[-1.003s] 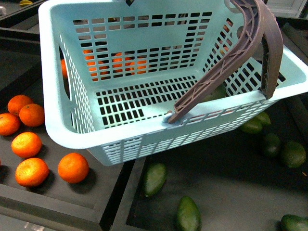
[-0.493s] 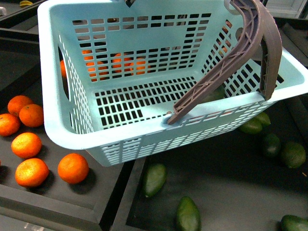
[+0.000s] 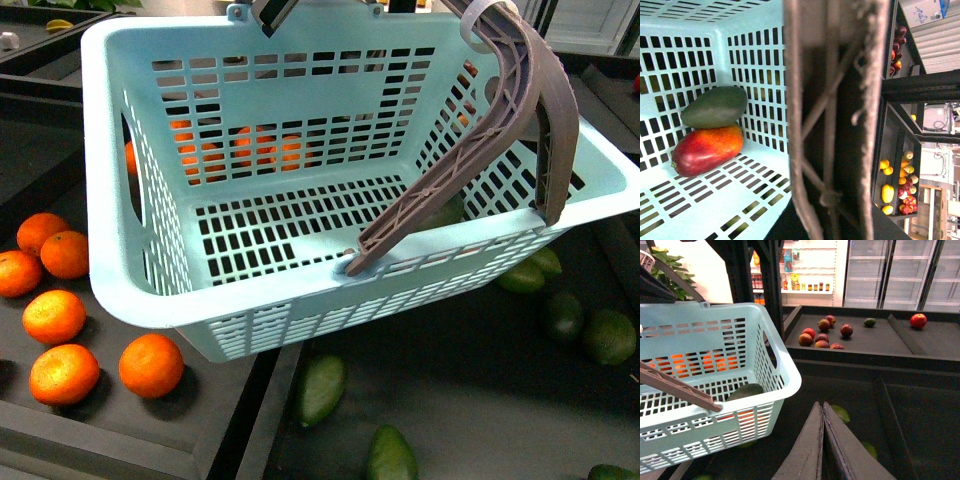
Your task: Pick mango and avocado into basket
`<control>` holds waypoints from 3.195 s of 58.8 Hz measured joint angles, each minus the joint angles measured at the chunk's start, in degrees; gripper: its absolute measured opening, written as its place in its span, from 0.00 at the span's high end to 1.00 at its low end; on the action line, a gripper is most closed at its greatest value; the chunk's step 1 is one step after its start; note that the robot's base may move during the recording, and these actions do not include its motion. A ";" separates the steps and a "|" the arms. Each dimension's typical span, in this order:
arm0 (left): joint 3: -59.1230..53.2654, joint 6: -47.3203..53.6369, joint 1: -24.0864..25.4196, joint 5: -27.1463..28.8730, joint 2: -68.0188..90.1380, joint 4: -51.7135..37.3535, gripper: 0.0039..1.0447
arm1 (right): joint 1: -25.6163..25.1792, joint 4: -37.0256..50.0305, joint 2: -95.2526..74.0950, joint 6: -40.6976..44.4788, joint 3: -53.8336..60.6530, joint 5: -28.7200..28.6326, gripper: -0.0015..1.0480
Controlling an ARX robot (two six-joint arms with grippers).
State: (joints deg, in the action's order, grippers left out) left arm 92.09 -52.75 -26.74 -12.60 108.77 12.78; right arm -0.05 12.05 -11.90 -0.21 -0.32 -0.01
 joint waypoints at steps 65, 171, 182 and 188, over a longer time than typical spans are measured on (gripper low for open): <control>0.00 0.02 0.00 0.02 0.11 0.00 0.95 | 0.00 -11.96 11.61 0.04 -0.04 -0.02 0.08; -0.02 0.00 0.04 0.00 0.20 0.00 0.95 | 0.07 -12.24 11.65 0.09 -0.04 -0.02 0.07; 0.55 -1.14 0.66 4.94 0.35 1.16 0.95 | 0.00 -12.24 11.65 0.15 -0.02 -0.28 0.07; 6.78 -6.69 0.48 27.06 3.80 7.69 0.95 | 0.02 -12.24 11.54 0.17 -0.02 -0.26 0.07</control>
State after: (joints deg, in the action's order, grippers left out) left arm 98.87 -59.44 -26.26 14.46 112.57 20.47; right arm -0.03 -0.19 -0.36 -0.03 -0.34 -0.27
